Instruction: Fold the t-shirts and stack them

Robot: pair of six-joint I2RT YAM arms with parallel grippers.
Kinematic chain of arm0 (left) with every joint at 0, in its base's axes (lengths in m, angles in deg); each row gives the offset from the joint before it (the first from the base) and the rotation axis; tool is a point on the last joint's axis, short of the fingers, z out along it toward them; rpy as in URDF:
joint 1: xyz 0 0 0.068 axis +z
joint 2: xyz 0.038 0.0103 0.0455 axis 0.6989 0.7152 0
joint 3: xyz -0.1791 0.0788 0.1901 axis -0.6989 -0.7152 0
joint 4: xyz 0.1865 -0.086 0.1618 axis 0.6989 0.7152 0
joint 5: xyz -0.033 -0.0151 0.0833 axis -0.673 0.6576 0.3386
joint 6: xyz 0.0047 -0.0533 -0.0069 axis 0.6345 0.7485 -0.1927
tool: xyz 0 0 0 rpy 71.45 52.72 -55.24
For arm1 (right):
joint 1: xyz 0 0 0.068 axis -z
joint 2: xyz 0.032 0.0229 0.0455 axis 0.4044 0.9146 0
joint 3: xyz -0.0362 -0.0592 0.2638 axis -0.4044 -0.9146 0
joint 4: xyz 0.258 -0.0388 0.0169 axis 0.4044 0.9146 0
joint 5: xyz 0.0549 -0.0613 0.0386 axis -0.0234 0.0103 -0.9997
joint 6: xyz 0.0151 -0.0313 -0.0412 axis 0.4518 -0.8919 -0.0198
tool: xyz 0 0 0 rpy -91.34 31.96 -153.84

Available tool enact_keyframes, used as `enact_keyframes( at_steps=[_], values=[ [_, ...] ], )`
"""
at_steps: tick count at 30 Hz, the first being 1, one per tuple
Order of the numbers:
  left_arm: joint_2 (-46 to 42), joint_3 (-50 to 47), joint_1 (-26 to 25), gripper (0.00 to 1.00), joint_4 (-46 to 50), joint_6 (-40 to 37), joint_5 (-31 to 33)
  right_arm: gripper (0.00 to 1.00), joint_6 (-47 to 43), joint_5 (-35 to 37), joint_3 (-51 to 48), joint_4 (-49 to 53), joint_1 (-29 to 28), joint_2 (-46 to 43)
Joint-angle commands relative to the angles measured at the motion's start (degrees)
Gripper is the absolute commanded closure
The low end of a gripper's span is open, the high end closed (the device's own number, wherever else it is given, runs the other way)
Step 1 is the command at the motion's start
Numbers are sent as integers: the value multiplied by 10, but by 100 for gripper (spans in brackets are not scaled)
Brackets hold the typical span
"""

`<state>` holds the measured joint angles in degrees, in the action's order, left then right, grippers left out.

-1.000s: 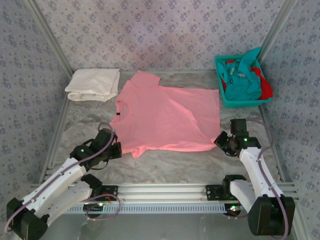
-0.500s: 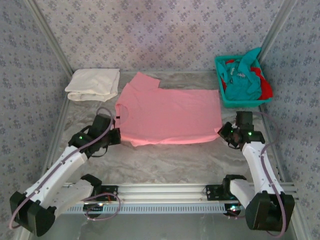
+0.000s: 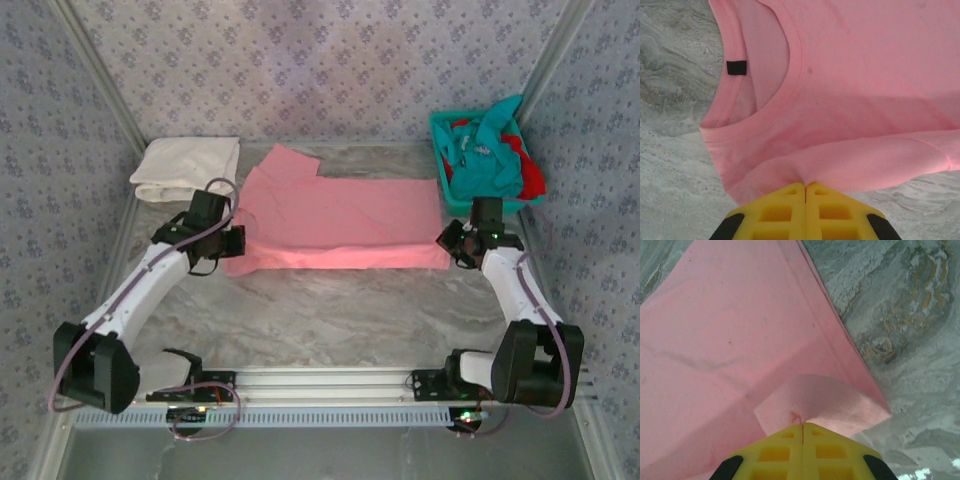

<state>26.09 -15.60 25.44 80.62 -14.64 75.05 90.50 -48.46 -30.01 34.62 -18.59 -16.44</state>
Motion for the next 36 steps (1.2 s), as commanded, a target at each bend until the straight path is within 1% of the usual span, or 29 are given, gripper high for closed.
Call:
enact_keyframes(
  at_steps=[1,6,12,17,21,22,23,24,26,27,29,30,32,34,36],
  values=[
    [27,40,5,100,-13,-41,-19,100,-10,9,21,-29,5,20],
    [59,61,12,100,-20,-59,-18,100,-8,5,30,-42,5,59],
    [108,113,24,100,-12,-95,-18,100,-4,11,50,-46,6,93],
    [187,190,33,100,-7,-134,-21,99,-1,14,82,-49,6,134],
    [270,267,42,100,-7,-156,-22,92,2,25,109,-56,6,175],
    [297,294,44,95,-4,-160,-24,88,3,25,120,-57,7,189],
    [323,326,45,79,8,-164,-21,80,4,22,133,-57,7,202],
    [343,354,44,68,19,-167,-12,73,4,18,144,-57,7,210],
    [366,391,44,65,48,-156,17,59,-1,3,168,-48,6,219],
    [362,388,44,63,47,-145,24,54,-6,-1,175,-42,6,217],
    [324,341,42,53,18,-115,31,52,-14,1,172,-33,3,190],
    [303,312,41,51,-2,-104,31,52,-20,1,165,-33,1,174],
    [256,242,37,52,-31,-78,20,52,-38,4,132,-47,-13,127],
    [224,178,36,53,-62,-52,-29,52,-53,14,106,-47,-34,91],
    [215,141,30,54,-84,-26,-69,53,-61,10,80,-55,-47,66]
  ],
)
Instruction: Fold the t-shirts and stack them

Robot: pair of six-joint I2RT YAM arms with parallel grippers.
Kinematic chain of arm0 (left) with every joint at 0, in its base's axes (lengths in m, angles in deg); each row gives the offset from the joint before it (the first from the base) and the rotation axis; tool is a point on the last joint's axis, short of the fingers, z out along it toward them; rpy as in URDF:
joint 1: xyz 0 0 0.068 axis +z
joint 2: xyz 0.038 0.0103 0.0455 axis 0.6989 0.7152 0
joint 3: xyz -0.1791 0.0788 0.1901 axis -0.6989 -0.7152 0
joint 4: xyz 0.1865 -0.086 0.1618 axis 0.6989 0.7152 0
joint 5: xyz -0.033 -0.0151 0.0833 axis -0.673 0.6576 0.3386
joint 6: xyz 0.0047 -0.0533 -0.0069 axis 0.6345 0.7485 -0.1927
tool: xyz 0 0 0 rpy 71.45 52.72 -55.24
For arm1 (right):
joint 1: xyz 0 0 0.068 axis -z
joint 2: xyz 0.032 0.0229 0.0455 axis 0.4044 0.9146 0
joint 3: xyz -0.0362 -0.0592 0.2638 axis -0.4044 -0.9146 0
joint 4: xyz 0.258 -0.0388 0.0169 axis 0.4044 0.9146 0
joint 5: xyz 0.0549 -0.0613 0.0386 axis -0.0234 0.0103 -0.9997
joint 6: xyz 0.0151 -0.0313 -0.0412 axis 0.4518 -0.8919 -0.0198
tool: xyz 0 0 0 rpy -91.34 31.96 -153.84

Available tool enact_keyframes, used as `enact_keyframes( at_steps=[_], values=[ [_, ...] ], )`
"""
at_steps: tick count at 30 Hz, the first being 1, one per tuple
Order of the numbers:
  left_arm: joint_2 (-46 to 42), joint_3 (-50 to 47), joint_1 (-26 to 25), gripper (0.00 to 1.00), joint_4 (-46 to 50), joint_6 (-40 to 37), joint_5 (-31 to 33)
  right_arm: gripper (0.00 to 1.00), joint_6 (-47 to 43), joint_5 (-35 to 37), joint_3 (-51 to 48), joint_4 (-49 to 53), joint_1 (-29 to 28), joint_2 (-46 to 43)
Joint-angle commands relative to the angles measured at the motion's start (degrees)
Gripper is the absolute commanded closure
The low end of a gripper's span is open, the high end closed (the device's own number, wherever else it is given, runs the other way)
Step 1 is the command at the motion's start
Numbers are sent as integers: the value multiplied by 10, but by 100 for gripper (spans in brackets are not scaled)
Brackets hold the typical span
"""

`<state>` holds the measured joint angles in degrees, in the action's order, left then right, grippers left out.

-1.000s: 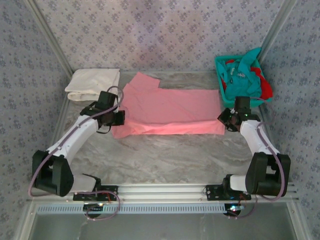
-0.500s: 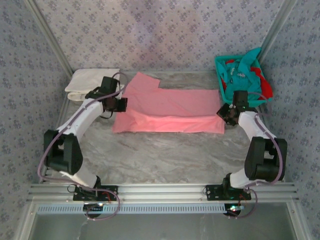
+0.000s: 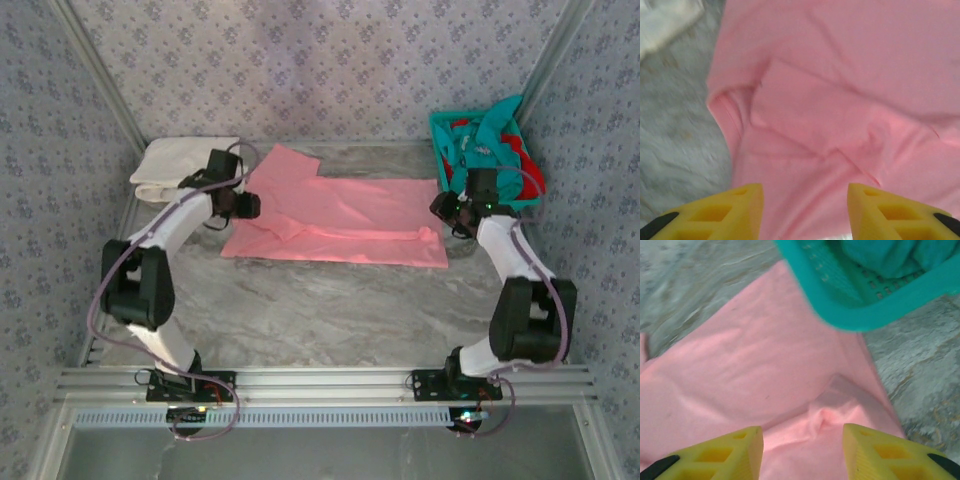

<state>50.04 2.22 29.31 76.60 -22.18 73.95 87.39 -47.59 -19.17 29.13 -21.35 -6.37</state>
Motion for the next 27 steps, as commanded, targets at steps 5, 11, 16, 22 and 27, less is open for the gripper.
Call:
enact_keyframes(
  at_steps=[5,11,16,22,27],
  values=[
    [22,-43,-46,53,-44,51,-52,54,-68,25,-71,-39,-62,-59],
    [94,-6,-49,43,-75,60,-75,55,-78,30,-70,-62,-90,-53],
    [146,17,-54,43,-89,63,-78,56,-72,24,-65,-69,-92,-52],
    [167,21,-56,53,-111,65,-73,56,-72,21,-59,-63,-91,-52],
    [178,32,-55,59,-111,58,-56,57,-68,17,-64,-68,-91,-54]
  ],
)
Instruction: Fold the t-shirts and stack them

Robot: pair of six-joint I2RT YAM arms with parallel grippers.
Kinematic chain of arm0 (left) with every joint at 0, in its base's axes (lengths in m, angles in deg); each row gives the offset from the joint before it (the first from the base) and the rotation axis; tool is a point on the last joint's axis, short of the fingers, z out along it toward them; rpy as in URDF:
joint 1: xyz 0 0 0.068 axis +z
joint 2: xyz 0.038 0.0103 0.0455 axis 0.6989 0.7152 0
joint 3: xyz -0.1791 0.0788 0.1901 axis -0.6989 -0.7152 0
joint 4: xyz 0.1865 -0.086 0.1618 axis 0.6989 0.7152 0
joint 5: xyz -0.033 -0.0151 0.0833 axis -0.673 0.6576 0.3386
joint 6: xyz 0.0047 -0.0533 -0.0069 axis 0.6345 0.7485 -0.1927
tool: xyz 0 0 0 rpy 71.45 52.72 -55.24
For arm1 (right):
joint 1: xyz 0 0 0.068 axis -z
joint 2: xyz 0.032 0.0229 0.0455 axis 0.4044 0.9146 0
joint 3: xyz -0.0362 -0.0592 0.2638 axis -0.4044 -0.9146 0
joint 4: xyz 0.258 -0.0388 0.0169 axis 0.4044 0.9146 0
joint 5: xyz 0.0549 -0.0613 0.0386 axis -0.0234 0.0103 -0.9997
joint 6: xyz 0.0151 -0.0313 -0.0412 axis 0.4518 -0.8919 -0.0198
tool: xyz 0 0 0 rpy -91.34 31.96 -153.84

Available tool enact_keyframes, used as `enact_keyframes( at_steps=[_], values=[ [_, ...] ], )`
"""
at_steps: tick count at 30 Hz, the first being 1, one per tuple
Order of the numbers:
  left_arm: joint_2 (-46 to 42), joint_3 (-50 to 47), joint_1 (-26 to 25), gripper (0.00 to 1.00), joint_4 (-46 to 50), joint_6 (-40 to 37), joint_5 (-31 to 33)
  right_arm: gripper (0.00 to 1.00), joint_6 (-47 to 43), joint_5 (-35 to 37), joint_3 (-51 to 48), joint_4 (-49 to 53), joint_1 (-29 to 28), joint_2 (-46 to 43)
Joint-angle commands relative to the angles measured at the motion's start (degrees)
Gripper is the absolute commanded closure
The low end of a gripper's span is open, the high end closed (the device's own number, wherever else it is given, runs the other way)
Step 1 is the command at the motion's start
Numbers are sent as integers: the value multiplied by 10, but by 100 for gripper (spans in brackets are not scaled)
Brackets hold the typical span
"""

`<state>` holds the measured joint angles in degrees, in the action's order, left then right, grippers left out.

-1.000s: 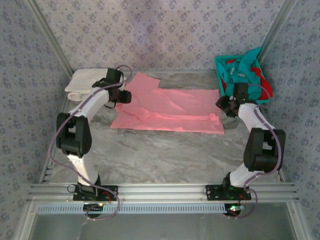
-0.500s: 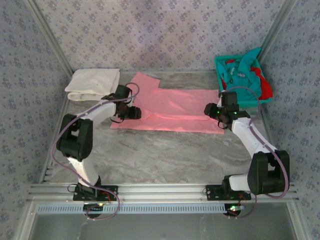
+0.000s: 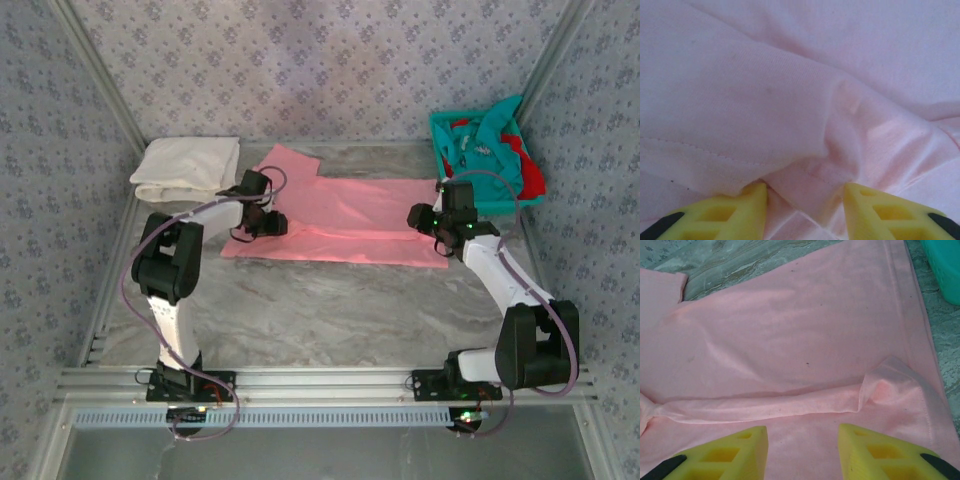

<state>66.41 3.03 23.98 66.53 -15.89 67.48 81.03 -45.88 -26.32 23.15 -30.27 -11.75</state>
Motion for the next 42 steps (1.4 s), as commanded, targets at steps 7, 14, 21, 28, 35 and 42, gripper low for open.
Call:
enact_keyframes(
  at_steps=[7,14,21,28,35,42],
  values=[
    [43,60,-2,75,-5,-15,27,57,1,-5,3,-11,-2,1],
    [63,102,-3,97,12,-17,31,56,-2,-10,3,-7,3,-2],
    [57,131,-6,100,28,-27,59,57,-1,-15,3,-7,7,-4],
    [107,233,-6,100,95,-56,69,56,-1,-25,5,-8,7,-5],
    [-25,65,13,60,-24,23,100,56,-12,-27,4,-1,4,-10],
    [-56,-28,36,49,-70,70,89,55,-20,-42,0,-11,-3,-5]
  ],
)
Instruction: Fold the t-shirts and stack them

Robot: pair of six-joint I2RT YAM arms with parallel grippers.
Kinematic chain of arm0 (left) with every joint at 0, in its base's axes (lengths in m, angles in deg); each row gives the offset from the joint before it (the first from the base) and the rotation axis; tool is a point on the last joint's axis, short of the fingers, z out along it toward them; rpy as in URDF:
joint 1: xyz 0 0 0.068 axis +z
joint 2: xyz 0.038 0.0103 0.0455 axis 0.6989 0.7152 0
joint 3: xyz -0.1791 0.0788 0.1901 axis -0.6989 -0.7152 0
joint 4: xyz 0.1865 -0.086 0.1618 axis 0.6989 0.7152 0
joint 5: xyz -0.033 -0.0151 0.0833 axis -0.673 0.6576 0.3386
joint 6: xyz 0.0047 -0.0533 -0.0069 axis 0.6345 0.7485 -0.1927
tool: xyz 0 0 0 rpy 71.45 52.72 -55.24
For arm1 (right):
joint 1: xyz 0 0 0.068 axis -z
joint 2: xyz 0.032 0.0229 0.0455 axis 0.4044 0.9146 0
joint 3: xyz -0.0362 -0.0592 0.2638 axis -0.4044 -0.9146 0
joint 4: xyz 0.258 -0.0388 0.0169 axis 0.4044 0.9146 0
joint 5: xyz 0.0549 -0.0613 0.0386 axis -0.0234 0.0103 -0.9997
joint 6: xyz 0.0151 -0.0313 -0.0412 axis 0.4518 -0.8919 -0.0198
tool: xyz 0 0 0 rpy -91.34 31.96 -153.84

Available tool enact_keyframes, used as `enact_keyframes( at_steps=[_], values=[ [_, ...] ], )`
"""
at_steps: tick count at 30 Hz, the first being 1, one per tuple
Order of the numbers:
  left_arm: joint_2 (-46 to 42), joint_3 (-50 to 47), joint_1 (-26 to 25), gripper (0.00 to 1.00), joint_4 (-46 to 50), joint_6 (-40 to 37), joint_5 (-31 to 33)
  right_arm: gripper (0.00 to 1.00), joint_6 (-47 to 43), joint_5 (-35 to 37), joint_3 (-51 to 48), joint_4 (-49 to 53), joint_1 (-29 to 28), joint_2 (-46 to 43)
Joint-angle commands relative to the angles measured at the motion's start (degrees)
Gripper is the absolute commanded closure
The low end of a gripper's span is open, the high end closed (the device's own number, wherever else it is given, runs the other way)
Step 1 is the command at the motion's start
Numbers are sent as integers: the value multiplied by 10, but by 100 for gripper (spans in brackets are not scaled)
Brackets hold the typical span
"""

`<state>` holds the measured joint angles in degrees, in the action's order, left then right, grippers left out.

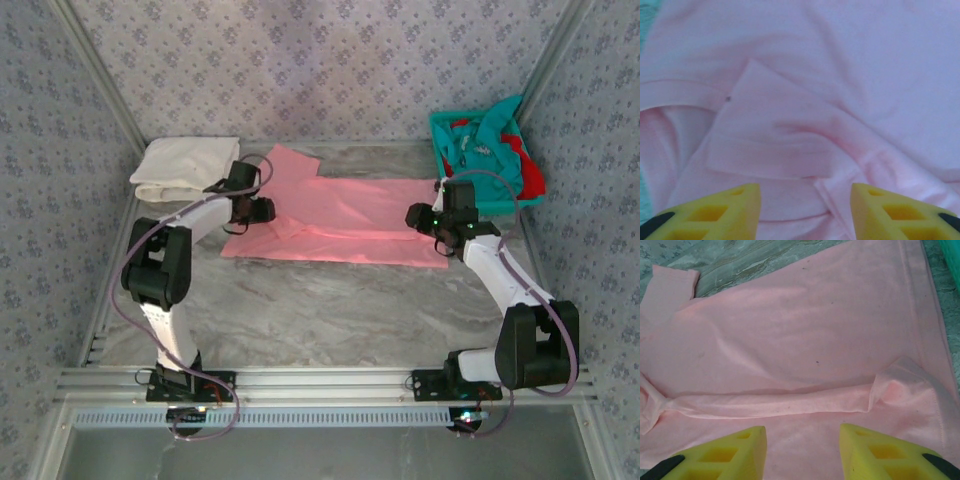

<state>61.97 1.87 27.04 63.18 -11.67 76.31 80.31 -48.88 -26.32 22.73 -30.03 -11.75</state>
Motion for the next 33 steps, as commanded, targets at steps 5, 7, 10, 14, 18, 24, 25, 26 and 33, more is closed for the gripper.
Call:
enact_keyframes(
  at_steps=[5,7,10,14,18,24,25,26,33],
  values=[
    [20,-8,14,48,-43,27,-8,55,-10,-23,1,-13,-7,-5],
    [32,-1,16,48,-49,26,-12,55,-10,-23,1,-12,-7,-5],
    [50,16,17,52,-50,18,-13,55,-10,-23,1,-9,-7,-8],
    [71,31,18,58,-50,11,-15,55,-11,-22,1,-7,-6,-11],
    [77,36,18,74,-52,11,-14,55,-11,-22,2,-5,-6,-12],
    [70,53,18,86,-37,3,-1,55,-11,-23,4,-4,-6,-14],
    [69,58,18,86,-35,1,1,55,-11,-23,4,-5,-7,-14],
    [70,63,18,87,-32,-1,3,55,-11,-23,5,-5,-7,-13],
    [105,132,18,97,0,-15,7,55,-10,-24,4,-6,-7,-14]
  ],
)
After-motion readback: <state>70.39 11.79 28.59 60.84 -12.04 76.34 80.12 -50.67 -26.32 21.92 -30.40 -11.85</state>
